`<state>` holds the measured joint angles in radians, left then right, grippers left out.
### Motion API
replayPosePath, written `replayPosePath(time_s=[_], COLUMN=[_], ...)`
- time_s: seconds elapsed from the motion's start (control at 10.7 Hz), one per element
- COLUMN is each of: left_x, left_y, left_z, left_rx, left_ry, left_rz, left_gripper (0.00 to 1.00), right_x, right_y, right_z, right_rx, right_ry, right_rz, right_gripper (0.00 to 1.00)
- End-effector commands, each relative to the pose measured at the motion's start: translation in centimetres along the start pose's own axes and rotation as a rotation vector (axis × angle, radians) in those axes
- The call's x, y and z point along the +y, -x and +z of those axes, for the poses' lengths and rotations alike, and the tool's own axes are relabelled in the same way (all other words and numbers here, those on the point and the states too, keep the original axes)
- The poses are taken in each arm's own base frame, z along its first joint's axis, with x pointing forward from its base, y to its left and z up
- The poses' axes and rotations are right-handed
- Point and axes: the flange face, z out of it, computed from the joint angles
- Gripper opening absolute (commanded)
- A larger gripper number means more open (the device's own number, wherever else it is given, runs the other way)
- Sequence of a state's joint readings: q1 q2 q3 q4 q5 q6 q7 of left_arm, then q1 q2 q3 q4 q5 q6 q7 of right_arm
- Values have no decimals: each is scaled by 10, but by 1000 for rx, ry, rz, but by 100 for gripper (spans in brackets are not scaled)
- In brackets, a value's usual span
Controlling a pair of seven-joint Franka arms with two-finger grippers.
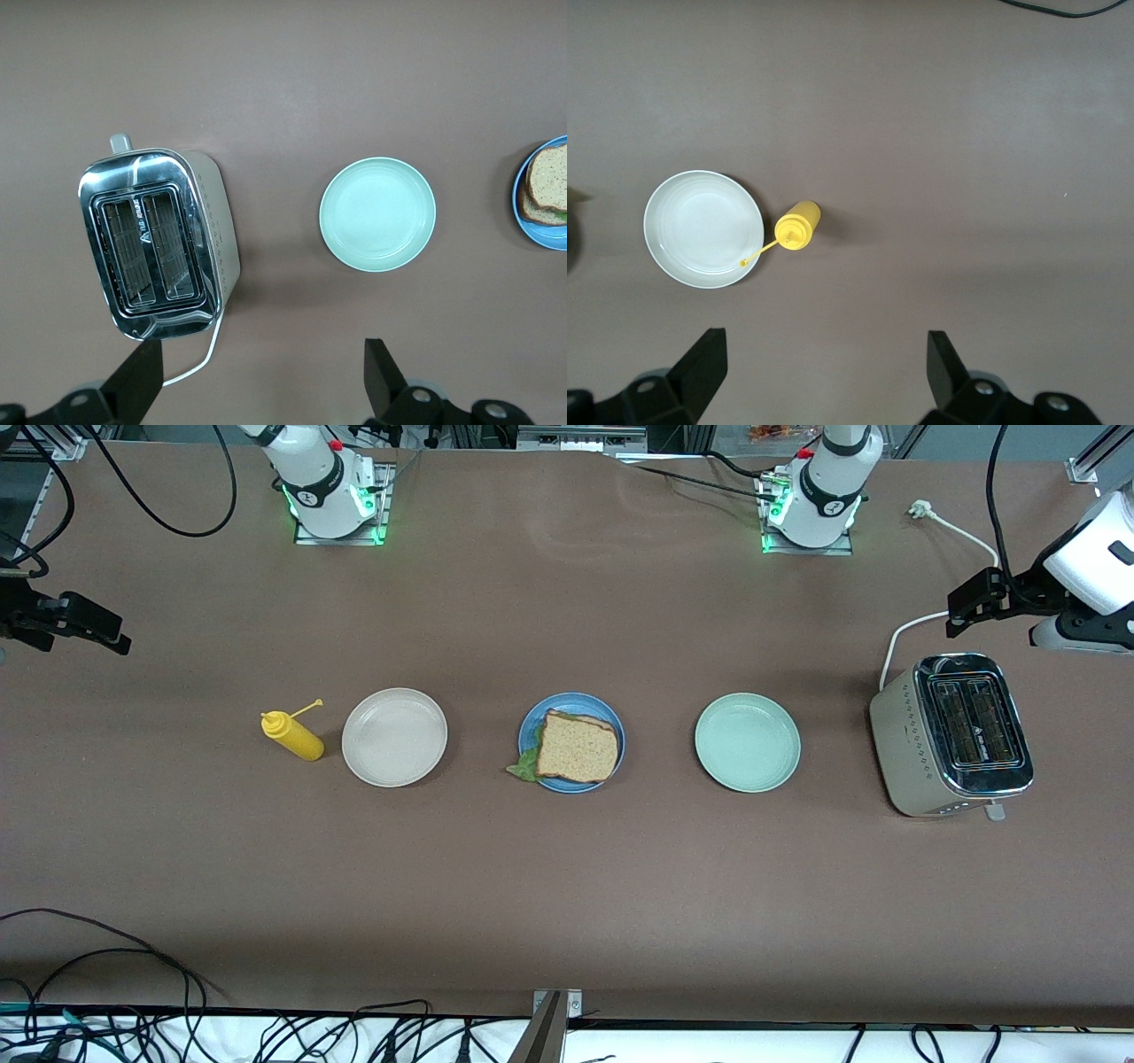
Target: Make sandwich in blue plate with both arms
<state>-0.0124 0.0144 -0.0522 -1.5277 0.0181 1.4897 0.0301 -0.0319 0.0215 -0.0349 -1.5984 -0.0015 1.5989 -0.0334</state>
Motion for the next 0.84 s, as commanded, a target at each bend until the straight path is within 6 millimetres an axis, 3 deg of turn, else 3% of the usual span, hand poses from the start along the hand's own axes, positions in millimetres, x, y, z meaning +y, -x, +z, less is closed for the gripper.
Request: replayPosePath(time_s=[0.0,0.37,0.75], left_x=[-3,-1,3], left_y=[1,1,-2], left_z=[0,-1,2], left_rx=[9,7,3], left_ry=[19,25,26], left_rz=[14,16,24], left_gripper=[100,100,100], right_x=[0,-1,-5], right_y=[-3,-15,-14], right_z=[-5,-2,-3], right_rx=[9,62,59], right_ry=[1,6,6], right_rz=[-10,-14,-20], right_gripper=[100,100,100])
